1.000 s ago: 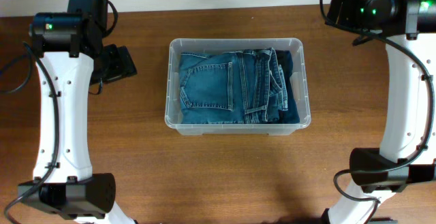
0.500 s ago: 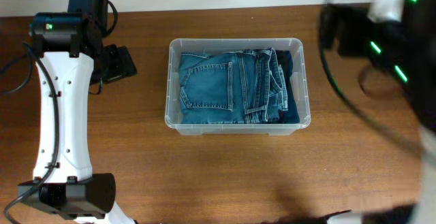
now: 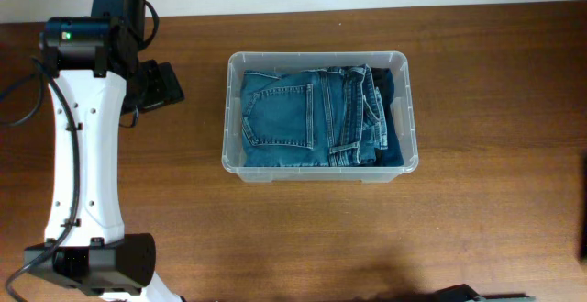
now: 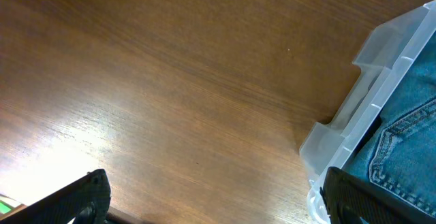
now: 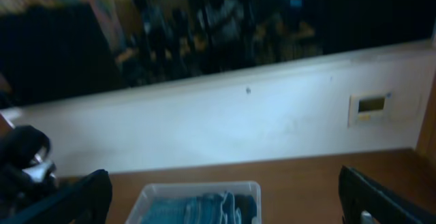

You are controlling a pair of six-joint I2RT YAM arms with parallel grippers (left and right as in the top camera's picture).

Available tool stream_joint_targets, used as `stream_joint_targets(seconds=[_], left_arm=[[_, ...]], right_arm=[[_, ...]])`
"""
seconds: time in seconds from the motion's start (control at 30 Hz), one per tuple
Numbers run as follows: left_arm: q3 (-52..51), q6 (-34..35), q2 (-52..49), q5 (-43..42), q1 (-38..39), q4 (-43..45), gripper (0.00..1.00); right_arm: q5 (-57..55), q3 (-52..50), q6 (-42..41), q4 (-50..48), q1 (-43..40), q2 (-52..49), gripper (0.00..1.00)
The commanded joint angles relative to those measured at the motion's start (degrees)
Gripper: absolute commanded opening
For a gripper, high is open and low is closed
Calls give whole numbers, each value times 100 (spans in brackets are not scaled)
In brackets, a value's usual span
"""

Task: Pack container

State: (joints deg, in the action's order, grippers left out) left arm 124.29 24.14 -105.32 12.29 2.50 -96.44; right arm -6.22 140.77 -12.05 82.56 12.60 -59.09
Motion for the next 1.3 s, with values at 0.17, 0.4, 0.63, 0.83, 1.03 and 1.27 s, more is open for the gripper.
stream_joint_targets(seconds=[0.17,0.4,0.63,0.83,1.03,1.27], left_arm=[[-20,70,33,61,-4,-7,100],[-20,70,33,61,-4,-7,100],[-20,70,33,61,-4,-4,100],[-17,68,33,61,-4,-4,100],[-20,70,33,61,-4,-7,100],[-20,70,33,61,-4,-7,100]], right_arm=[[-160,-846,-17,0,57,1093,98],[-295,-2894,-15,120,52,2188,99],[-649,-5327,-20,-199,46,3287,98],[-466,-8435,-42,-2787,-192,4717,98],[-111,-10354,-42,-4756,-402,5399,98],[129,-12391,-42,-7276,-411,5886,98]])
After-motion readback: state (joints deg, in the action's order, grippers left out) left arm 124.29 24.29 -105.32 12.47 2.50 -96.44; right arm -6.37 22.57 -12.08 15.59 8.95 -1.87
